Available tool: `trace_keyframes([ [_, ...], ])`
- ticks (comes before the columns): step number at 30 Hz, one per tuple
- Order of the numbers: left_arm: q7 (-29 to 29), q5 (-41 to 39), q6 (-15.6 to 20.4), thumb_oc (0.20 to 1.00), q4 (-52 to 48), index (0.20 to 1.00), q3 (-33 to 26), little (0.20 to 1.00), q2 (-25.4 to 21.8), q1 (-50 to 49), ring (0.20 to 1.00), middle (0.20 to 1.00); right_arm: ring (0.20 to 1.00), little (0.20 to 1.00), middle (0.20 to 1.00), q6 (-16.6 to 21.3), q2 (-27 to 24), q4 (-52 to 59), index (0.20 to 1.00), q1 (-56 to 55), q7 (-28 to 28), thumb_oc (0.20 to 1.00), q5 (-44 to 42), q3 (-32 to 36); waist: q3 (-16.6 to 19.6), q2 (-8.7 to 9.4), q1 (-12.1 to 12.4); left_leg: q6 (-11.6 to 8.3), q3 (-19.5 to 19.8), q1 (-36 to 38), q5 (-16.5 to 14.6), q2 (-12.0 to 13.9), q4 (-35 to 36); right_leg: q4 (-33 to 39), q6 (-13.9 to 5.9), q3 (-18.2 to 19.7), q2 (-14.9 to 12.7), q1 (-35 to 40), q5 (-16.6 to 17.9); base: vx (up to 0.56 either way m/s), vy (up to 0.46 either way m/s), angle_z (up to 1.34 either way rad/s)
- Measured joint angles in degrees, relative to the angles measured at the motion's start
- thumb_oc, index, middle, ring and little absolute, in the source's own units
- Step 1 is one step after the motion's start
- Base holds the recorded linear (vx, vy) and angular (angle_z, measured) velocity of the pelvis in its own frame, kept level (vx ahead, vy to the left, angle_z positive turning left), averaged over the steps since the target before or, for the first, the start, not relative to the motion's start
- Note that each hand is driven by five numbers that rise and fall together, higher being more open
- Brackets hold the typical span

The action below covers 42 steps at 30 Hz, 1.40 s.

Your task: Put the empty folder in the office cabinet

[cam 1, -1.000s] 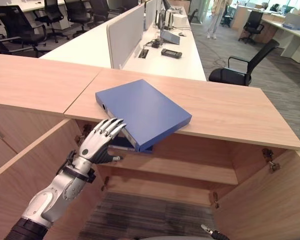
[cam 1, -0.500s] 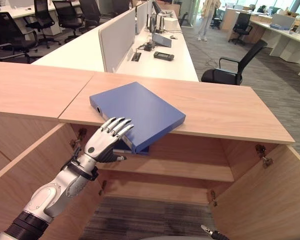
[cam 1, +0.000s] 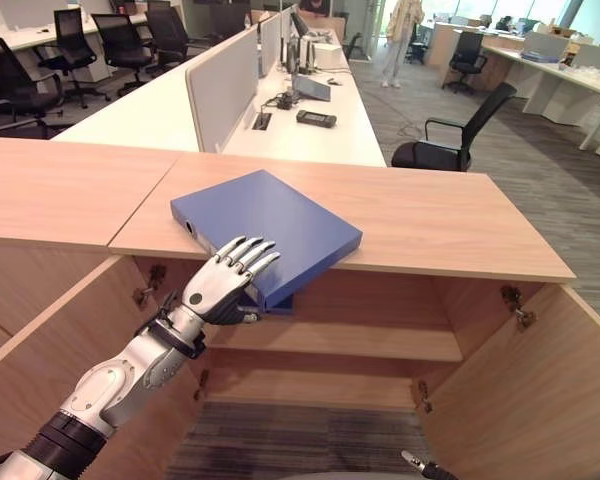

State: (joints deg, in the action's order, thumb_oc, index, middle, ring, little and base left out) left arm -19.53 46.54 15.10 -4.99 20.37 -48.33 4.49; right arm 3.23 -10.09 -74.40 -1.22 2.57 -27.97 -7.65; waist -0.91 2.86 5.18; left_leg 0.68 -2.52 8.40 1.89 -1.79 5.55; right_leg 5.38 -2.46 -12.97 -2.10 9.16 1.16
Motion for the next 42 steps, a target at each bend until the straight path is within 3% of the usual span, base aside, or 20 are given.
trace_keyframes([
  [9,-1.01,0.23,-1.93,1.000,4.24,1.000,0.65,1.000,1.07,0.60,1.000,1.000,1.000,1.000,1.000,-0.01,-0.04,0.02,1.000,-0.01,0.04,1.000,0.06,-0.88,1.47,-0.23,-0.03,0.03,-0.27,0.08,-0.12,0.02,0.08,0.00,-0.03,0.30,0.02,-0.05,0.03,0.00,0.000,0.00],
  [12,-1.74,1.82,-2.87,1.000,8.33,1.000,3.28,1.000,1.82,1.16,1.000,1.000,1.000,1.000,1.000,-0.01,-0.05,0.03,1.000,0.03,0.04,1.000,0.07,-0.87,1.55,-0.29,-0.05,-0.06,-0.46,0.07,-0.27,0.04,0.10,0.00,-0.06,0.46,0.01,-0.12,0.13,0.00,0.000,0.00],
  [21,-4.16,3.07,-5.52,1.000,14.65,1.000,4.14,1.000,5.96,4.68,1.000,1.000,1.000,1.000,1.000,-0.11,-0.16,0.02,1.000,-0.36,0.07,1.000,0.49,-0.89,1.91,-0.55,-0.23,-0.01,-0.82,0.18,-0.31,0.05,0.10,0.00,-0.07,0.83,0.01,-0.14,0.19,0.00,0.000,-0.01],
  [28,-4.65,3.46,-7.85,1.000,18.29,1.000,4.36,1.000,7.82,7.01,1.000,1.000,1.000,1.000,1.000,-0.12,-0.26,0.04,1.000,-0.32,0.11,1.000,0.62,-1.00,2.17,-0.66,-1.56,0.09,-1.29,0.34,-0.38,0.10,0.10,0.00,-0.11,1.26,0.03,-0.12,0.24,0.00,-0.002,-0.02],
  [29,-4.67,3.46,-7.99,0.878,18.40,0.878,4.37,0.878,7.90,7.07,0.878,0.878,1.000,1.000,1.000,-0.12,-0.26,0.04,1.000,-0.32,0.11,1.000,0.64,-1.00,2.19,-0.64,-1.65,0.09,-1.33,0.35,-0.39,0.11,0.10,0.00,-0.10,1.29,0.03,-0.14,0.25,0.00,0.000,0.00],
  [30,-4.71,3.46,-8.21,0.583,18.49,0.583,4.37,0.583,8.06,7.14,0.583,0.583,1.000,1.000,1.000,-0.14,-0.28,0.03,1.000,-0.37,0.17,1.000,0.67,-1.01,2.19,-0.63,-1.70,0.04,-1.36,0.36,-0.44,0.12,0.10,0.00,-0.10,1.31,0.03,-0.14,0.25,0.00,0.000,0.00],
  [31,-4.80,3.46,-8.31,0.520,18.65,0.520,4.40,0.520,8.26,7.18,0.520,0.520,1.000,1.000,1.000,-0.13,-0.28,0.04,1.000,-0.41,0.20,1.000,1.06,-1.01,2.19,-0.62,-1.83,0.04,-1.41,0.36,-0.45,0.13,0.10,0.00,-0.10,1.34,0.04,-0.16,0.25,0.00,0.000,0.00],
  [32,-4.99,3.45,-8.50,0.325,19.16,0.325,4.37,0.325,9.06,7.37,0.325,0.325,1.000,1.000,1.000,-0.13,-0.29,0.04,1.000,-0.47,0.23,1.000,1.36,-1.01,2.20,-0.62,-1.84,0.04,-1.42,0.36,-0.45,0.12,0.10,0.00,-0.11,1.34,0.03,-0.15,0.25,0.00,0.000,0.00],
  [33,-5.97,3.42,-8.85,0.200,19.61,0.200,4.32,0.200,10.17,7.69,0.200,0.200,1.000,1.000,1.000,-0.17,-0.29,0.04,1.000,-0.48,0.22,1.000,2.18,-1.05,2.22,-0.62,-1.72,0.04,-1.47,0.36,-0.45,0.13,0.10,0.00,-0.11,1.34,0.03,-0.16,0.25,0.00,0.000,0.00],
  [42,-8.80,3.50,-10.63,0.200,20.78,0.200,4.01,0.200,12.60,10.30,0.200,0.200,1.000,1.000,1.000,-0.16,-0.37,0.03,1.000,-0.48,0.86,1.000,2.19,-1.09,2.35,-0.50,-1.92,0.07,-1.64,0.47,-0.48,0.18,0.10,0.00,-0.12,1.47,0.07,-0.12,0.27,0.00,-0.001,0.00],
])
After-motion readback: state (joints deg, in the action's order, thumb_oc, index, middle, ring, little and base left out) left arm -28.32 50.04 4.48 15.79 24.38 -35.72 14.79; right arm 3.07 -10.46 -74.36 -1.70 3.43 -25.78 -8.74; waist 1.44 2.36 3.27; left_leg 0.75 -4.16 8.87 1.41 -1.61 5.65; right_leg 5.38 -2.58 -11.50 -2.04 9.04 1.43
